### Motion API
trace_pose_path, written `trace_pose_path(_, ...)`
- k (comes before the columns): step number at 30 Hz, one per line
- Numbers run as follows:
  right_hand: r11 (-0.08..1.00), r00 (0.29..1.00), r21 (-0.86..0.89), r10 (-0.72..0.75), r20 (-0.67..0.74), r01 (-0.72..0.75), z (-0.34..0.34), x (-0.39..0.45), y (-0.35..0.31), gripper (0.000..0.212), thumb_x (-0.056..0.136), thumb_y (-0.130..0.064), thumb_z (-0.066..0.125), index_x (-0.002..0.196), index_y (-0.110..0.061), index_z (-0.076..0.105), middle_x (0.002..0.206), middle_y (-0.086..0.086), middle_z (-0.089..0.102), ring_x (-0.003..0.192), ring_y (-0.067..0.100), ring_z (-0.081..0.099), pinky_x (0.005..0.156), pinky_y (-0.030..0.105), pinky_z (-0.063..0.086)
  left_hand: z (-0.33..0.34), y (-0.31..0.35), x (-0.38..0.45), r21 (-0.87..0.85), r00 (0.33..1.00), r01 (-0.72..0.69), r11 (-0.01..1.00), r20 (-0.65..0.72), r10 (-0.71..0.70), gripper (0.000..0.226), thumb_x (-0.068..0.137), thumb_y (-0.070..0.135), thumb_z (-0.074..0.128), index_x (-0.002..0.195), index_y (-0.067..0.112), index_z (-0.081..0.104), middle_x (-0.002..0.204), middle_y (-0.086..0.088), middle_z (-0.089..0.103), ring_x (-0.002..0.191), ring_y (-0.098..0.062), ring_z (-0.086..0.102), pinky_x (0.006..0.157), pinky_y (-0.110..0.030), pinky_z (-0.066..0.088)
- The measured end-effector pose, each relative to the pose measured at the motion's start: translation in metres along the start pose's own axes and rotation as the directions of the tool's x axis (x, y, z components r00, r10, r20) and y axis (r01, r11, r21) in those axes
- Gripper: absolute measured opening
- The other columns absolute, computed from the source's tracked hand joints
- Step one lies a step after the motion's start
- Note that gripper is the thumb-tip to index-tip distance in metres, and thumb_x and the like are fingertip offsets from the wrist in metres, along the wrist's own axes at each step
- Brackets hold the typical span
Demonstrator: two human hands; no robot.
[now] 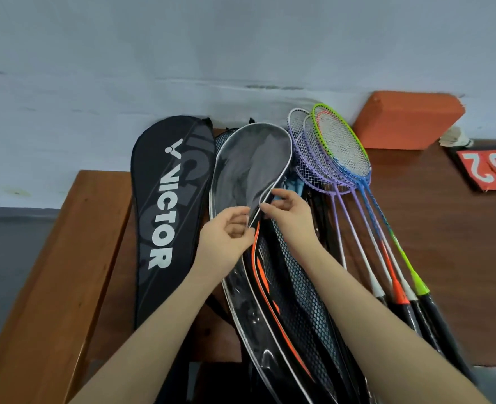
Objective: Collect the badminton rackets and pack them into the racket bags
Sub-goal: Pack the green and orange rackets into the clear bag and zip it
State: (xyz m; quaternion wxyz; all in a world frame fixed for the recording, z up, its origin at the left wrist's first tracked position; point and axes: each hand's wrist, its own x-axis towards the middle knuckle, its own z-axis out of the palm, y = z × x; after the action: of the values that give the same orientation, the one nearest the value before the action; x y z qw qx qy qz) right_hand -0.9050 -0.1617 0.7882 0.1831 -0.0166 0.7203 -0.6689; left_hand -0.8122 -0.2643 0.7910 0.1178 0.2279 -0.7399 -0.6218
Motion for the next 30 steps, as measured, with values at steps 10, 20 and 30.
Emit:
trace_pose_path(10,0.959,0.957,0.083,-0.276,0.084,0.270,0.037,-0.002,-0.051,0.032,0.079,0.007,0.064,0.104,-0.011,0.055,0.081,0.003,0.059,0.069,0.007,0.058,0.070,0.018,0.049,-0.020,0.018,-0.002,-0.054,0.988,-0.111,0.992,-0.111,0.104,0.041,0.077,0.002,0.069,0.108,0.026,0.056,0.091,0.008,0.064,0.071,-0.005,0.059,0.069,-0.016,0.048)
trace_pose_path(20,0.978,0.982,-0.122,-0.159,0.101,0.171,0.007,0.000,-0.021,0.022,0.080,-0.012,0.071,0.097,-0.023,0.061,0.092,-0.003,0.065,0.086,0.011,0.060,0.081,0.020,0.048,-0.014,0.013,0.019,-0.031,0.993,-0.111,0.993,-0.045,0.110,0.046,0.079,0.001,0.064,0.121,0.018,0.054,0.105,0.003,0.063,0.089,-0.010,0.062,0.079,-0.016,0.048)
trace_pose_path(30,0.976,0.991,-0.174,-0.131,0.022,0.132,-0.001,-0.007,-0.003,0.011,0.082,-0.007,0.068,0.085,-0.015,0.061,0.073,-0.001,0.054,0.072,0.012,0.051,0.071,0.022,0.044,-0.002,-0.012,0.004,0.054,0.979,-0.106,0.993,0.180,0.095,0.068,0.076,0.006,0.069,0.130,0.027,0.035,0.112,0.016,0.050,0.094,0.002,0.053,0.080,-0.010,0.042)
